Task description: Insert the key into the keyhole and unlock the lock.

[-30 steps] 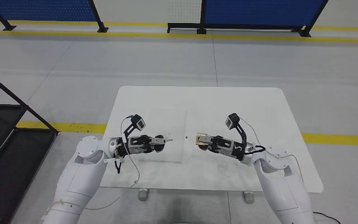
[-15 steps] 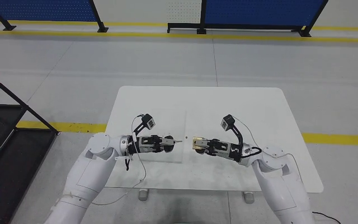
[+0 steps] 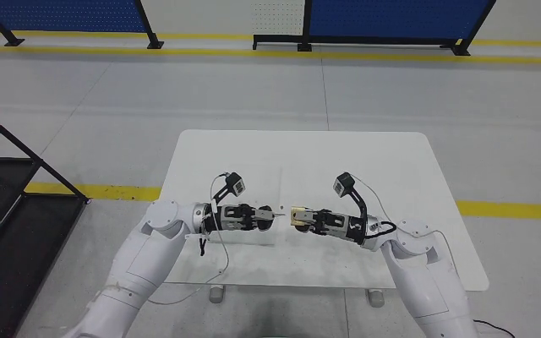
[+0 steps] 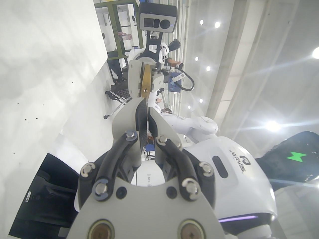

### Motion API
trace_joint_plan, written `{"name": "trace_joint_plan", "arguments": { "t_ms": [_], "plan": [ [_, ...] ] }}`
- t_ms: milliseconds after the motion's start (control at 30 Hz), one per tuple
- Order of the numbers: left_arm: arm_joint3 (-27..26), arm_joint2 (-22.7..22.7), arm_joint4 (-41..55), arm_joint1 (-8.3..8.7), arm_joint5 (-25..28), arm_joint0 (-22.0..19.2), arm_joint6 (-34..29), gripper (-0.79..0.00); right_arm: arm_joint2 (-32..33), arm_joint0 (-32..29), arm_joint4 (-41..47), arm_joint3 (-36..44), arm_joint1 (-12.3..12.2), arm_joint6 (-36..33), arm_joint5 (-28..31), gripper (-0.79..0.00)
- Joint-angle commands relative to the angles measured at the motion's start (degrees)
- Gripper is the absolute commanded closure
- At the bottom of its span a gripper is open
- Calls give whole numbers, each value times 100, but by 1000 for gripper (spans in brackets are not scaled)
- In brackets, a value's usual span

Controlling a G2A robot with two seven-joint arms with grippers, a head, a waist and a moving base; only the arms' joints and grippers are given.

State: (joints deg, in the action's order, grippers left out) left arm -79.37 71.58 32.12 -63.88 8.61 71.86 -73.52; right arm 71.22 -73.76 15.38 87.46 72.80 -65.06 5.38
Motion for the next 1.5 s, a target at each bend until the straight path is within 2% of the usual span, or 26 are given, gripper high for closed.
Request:
{"name": "trace_joint_plan", "arguments": {
  "t_ms": [0, 1467],
  "plan": [
    [16, -60, -7, -6, -1, -26, 17, 0, 0, 0, 0, 0, 0, 0, 0, 0],
    [126, -401, 204, -3, 47, -161, 196, 0, 0, 0, 0, 0, 0, 0, 0, 0]
  ]
}}
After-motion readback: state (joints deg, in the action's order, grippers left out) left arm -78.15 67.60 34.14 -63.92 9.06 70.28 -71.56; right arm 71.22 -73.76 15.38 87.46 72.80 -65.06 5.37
